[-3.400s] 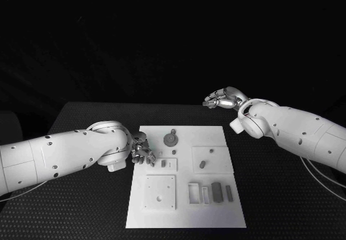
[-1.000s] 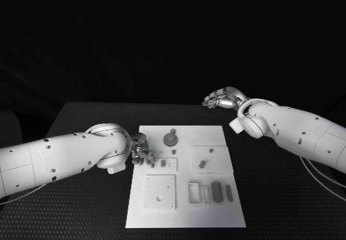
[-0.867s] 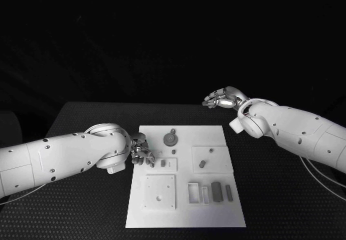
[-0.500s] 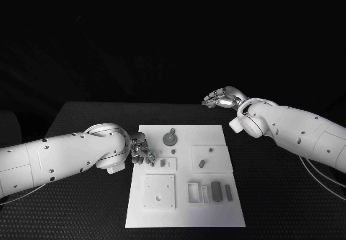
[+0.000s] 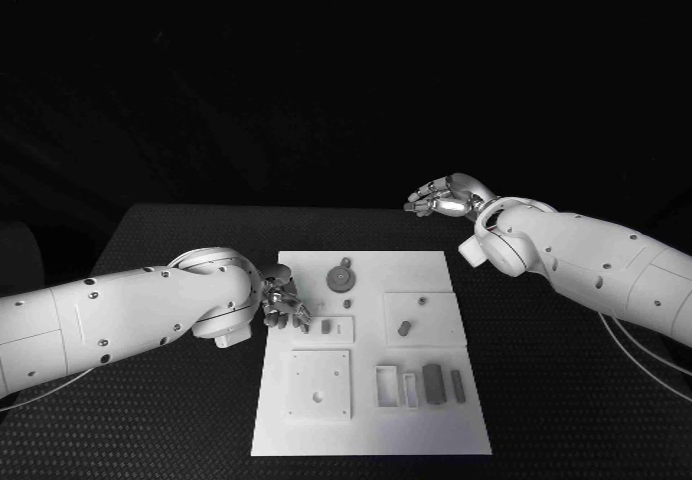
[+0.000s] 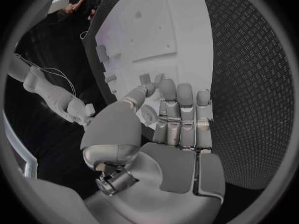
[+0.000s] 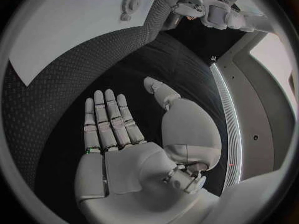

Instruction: Assemble the parts on the task board

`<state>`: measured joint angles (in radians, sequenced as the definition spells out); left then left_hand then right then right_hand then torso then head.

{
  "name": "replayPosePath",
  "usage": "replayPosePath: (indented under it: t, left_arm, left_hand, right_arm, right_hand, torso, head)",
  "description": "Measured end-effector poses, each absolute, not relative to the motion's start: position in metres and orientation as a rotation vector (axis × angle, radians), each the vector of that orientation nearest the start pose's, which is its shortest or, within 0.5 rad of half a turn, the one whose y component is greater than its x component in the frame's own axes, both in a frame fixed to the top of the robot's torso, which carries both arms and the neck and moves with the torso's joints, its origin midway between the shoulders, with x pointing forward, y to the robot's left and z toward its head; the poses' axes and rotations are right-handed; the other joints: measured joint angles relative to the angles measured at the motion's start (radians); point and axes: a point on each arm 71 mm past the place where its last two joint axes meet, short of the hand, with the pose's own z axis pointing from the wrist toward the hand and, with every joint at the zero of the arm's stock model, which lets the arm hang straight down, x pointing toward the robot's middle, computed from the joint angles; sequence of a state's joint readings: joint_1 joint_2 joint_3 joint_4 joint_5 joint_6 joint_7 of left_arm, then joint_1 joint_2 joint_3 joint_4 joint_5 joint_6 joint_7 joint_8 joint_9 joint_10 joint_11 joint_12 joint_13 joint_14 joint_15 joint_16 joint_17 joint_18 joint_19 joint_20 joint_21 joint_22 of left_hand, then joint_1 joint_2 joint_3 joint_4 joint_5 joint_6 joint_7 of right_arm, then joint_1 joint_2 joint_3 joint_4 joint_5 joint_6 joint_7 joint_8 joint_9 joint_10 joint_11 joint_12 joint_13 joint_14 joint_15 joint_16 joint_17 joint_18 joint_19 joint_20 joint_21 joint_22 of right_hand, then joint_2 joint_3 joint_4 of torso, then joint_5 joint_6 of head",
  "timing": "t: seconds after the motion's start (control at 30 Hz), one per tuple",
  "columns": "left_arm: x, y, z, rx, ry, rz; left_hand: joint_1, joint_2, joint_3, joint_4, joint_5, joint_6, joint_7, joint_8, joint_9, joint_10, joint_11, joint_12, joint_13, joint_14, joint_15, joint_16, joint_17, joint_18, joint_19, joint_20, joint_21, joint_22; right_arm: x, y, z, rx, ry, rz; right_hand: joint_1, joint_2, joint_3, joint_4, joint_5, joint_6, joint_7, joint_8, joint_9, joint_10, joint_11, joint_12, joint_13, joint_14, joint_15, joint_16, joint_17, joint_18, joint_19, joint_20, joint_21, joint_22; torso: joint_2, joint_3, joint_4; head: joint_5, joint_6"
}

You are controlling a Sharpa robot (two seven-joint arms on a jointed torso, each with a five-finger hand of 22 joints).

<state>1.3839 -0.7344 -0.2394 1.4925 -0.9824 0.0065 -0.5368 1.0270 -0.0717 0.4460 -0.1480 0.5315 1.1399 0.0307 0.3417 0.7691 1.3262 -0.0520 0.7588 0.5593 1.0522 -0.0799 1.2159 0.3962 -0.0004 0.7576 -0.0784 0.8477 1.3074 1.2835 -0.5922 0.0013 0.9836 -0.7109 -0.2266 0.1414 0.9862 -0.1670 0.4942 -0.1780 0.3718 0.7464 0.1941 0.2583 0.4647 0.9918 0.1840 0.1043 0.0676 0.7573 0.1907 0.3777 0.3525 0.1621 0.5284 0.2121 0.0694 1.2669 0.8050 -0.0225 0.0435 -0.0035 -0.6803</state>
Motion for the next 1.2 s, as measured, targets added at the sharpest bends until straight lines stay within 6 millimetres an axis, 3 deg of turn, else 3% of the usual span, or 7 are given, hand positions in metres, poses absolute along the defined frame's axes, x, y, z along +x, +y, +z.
replayPosePath:
  t: [1.2]
  left_arm:
    - [0.4885,0.1809,-0.2068,-0.142,2.252,-0.377]
  left_hand:
    - [-0.001,-0.007,0.0,0.0,-0.002,0.0,0.0,-0.002,0.001,0.0,-0.004,0.0,0.0,0.0,0.0,0.0,-0.001,0.0,0.0,0.0,0.0,0.0]
  right_arm:
    - [0.5907,-0.2371,-0.1556,0.528,1.59,0.958]
  right_hand:
    - [0.0,0.0,0.0,0.0,0.0,0.0,0.0,0.0,-0.001,0.0,0.0,0.0,0.0,0.0,0.0,0.0,-0.001,0.0,0.0,0.0,0.0,0.002]
  torso:
    - [0.0,-0.001,0.001]
  head:
    - [0.0,-0.005]
